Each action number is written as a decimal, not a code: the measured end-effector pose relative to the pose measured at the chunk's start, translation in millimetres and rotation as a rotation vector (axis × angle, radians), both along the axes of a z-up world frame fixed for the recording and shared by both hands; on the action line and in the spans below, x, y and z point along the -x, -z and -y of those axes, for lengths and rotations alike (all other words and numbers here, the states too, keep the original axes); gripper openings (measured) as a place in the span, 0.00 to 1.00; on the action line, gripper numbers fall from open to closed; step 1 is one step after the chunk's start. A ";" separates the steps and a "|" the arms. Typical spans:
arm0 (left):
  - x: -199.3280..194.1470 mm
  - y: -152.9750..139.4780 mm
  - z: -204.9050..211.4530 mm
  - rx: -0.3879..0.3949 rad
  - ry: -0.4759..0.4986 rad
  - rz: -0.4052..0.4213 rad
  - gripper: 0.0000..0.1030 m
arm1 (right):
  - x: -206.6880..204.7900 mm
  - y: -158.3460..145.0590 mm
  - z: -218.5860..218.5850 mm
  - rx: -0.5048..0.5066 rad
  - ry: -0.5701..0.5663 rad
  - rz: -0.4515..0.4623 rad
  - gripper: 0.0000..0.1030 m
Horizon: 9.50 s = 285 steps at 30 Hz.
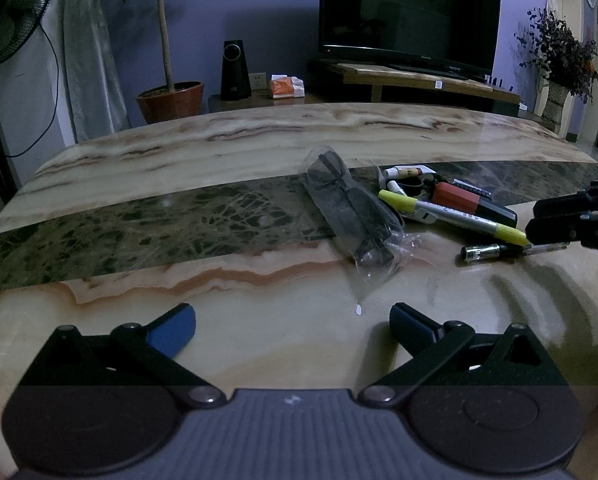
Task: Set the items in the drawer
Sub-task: 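Close the right gripper on the red-capped marker in the pile, then lift the red-capped marker with the right gripper out of the pile, then carry the red-capped marker with the right gripper into the drawer, then open the right gripper to drop the marker and withdraw, then close the right gripper on the silver pen on the table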
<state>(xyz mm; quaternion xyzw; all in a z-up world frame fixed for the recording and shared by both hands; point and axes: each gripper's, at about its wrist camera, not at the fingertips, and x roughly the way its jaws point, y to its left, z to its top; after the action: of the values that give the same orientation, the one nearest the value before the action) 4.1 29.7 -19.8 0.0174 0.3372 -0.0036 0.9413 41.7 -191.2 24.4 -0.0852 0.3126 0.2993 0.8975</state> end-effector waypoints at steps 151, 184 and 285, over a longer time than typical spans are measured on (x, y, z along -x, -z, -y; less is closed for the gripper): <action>-0.2 0.1 -0.2 0.000 0.000 0.000 1.00 | 22.3 -5.7 -42.6 0.116 -0.153 0.101 0.35; -0.2 0.0 -0.2 0.000 0.000 0.000 1.00 | 207.3 8.3 -12.9 0.099 -0.620 -0.017 0.35; -0.3 0.2 0.1 0.000 0.000 0.000 1.00 | 13.6 20.2 -29.3 0.063 0.208 -0.033 0.58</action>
<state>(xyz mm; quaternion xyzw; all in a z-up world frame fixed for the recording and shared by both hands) 4.4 29.6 -20.0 0.0175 0.3373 -0.0034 0.9412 28.2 -161.9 4.2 -0.0754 0.3439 0.1961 0.9152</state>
